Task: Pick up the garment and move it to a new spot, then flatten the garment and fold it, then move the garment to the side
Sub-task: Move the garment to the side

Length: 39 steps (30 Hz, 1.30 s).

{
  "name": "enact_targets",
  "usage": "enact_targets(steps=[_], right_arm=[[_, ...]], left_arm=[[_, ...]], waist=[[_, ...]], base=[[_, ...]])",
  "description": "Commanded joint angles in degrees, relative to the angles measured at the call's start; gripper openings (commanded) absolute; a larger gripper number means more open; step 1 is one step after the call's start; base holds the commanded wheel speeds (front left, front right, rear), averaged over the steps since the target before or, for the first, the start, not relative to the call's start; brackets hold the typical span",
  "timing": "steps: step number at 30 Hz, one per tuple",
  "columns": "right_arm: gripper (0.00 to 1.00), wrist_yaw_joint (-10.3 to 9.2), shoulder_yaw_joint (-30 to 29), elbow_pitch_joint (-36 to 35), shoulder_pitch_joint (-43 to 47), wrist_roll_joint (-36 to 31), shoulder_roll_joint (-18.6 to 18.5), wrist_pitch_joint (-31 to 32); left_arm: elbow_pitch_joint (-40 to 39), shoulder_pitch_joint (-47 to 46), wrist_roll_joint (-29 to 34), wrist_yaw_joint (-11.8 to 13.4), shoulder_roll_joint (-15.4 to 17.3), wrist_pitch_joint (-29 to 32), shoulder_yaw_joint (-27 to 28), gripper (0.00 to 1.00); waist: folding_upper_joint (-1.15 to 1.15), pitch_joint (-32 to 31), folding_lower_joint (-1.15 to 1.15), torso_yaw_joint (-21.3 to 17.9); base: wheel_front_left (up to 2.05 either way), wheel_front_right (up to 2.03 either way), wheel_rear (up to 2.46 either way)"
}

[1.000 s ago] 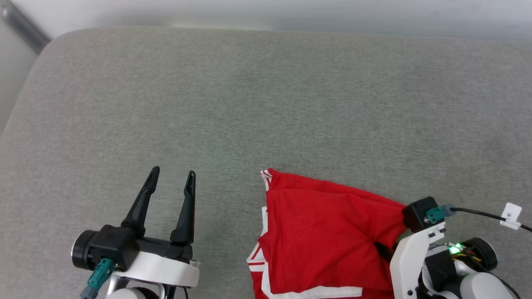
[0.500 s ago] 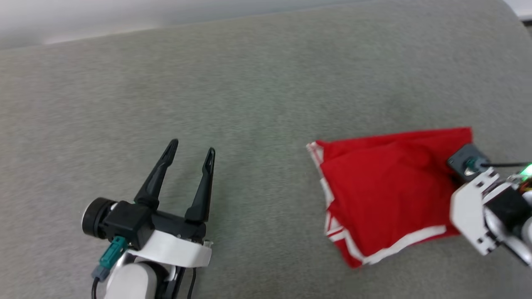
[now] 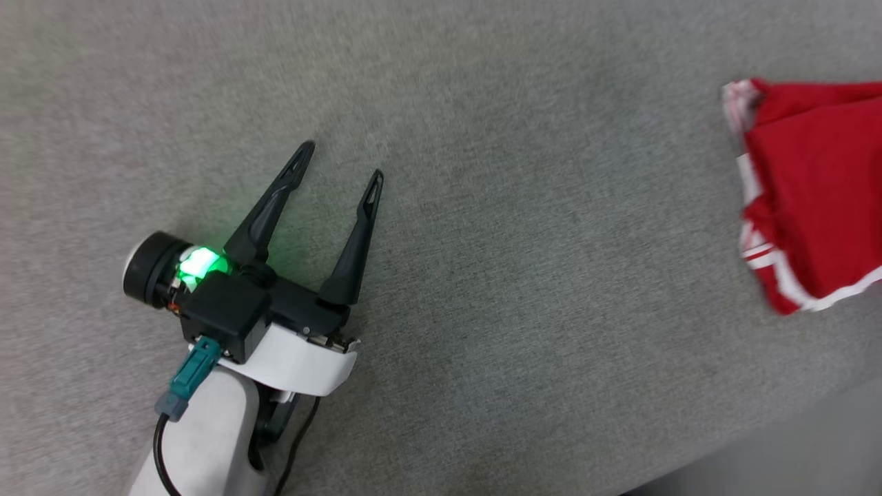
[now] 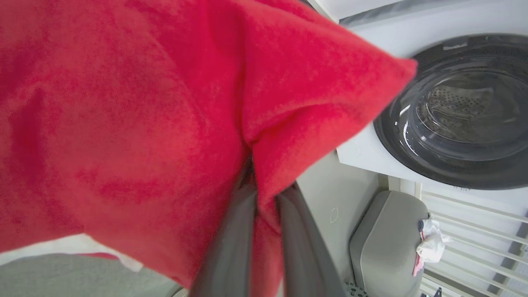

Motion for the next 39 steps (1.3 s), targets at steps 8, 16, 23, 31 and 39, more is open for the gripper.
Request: enact_targets(steps=[8,16,23,31,39], right_arm=[[0.00,-0.10,-7.7,13.5,-5.7,-2.2,2.4,-9.2],[0.05,-0.10,-12.3,21.4,-9.9,-5.5,4.4,-14.0],[1.00,-0.10,-13.9,22.8,-11.2,-8.1,6.9,-16.2],[1.00,-0.10,-17.3,16.4,-8.4,-5.7,10.7,-21.3],[1.00,-0.10,-23.7,-1.3,1.7,-1.4,22.2,-25.7]], left_arm=[[-1.1,-4.0,1.5,-0.1,3.2,0.0,-1.4,1.00],[-1.3,-3.5,1.6,0.0,4.1,0.1,-0.3,1.00],[-1.1,-1.8,0.4,0.3,2.1,0.0,0.8,1.00],[0.6,3.0,-0.8,2.1,-1.5,-0.1,6.3,1.00],[0.2,9.9,-1.8,4.5,-4.8,-0.1,14.8,1.00]], waist=[[0.00,7.6,-0.01,0.9],[0.00,7.8,-0.01,2.1],[0.00,2.9,-0.01,2.3],[0.00,-7.6,-0.01,4.5],[0.00,-17.2,-0.01,7.2]], base=[[0.00,0.00,0.00],[0.00,0.00,0.00],[0.00,0.00,0.00],[0.00,0.00,0.00],[0.00,0.00,0.00]])
